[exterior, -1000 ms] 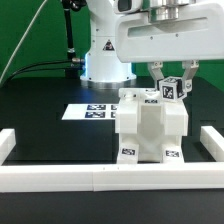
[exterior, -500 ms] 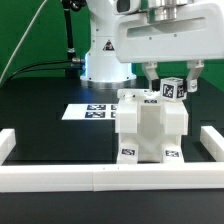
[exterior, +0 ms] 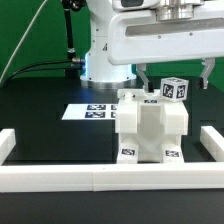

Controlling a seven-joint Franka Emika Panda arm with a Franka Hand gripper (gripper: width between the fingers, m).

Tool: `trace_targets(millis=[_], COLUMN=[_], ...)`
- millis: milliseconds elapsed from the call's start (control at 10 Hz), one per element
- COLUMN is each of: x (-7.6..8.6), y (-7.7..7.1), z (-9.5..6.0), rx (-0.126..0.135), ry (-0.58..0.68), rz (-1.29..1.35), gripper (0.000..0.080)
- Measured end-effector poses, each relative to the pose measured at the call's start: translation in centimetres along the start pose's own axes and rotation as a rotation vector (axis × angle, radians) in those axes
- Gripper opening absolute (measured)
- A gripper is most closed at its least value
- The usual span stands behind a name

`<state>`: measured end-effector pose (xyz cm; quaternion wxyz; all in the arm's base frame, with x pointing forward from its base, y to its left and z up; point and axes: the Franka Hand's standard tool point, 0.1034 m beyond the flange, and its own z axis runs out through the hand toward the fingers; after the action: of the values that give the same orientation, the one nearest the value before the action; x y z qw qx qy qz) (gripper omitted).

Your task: Assemble chair

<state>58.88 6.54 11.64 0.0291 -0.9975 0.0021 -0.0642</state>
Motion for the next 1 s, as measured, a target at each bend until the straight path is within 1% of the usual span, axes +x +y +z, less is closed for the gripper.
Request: trace_targets(millis=[100, 200, 300, 400, 600, 800, 900, 1000], x=[-0.02, -0.06, -0.17, -0.28, -0.20, -0.20, -0.20, -0.20], y=[-0.12, -0.77, -0.96, -0.85, -0.64, -0.62, -0.62, -0.63], z=[0.04, 0.12, 0.15, 0.11, 0.09, 0.09, 0.09, 0.10], rx=[-0.017, -0.043, -0.050, -0.062, -0.064, -0.064, -0.064, -0.064], ry=[-0.003, -0.008, -0.018, -0.039, -0.034, -0.033, -0.032, -0.030], rz=[-0.142, -0.332, -0.429, -0.578, -0.586, -0.567, -0.531, -0.457], gripper=[0.0649, 0.0649, 0.0649, 0.0649, 0.0649, 0.0389, 0.0389, 0.0282])
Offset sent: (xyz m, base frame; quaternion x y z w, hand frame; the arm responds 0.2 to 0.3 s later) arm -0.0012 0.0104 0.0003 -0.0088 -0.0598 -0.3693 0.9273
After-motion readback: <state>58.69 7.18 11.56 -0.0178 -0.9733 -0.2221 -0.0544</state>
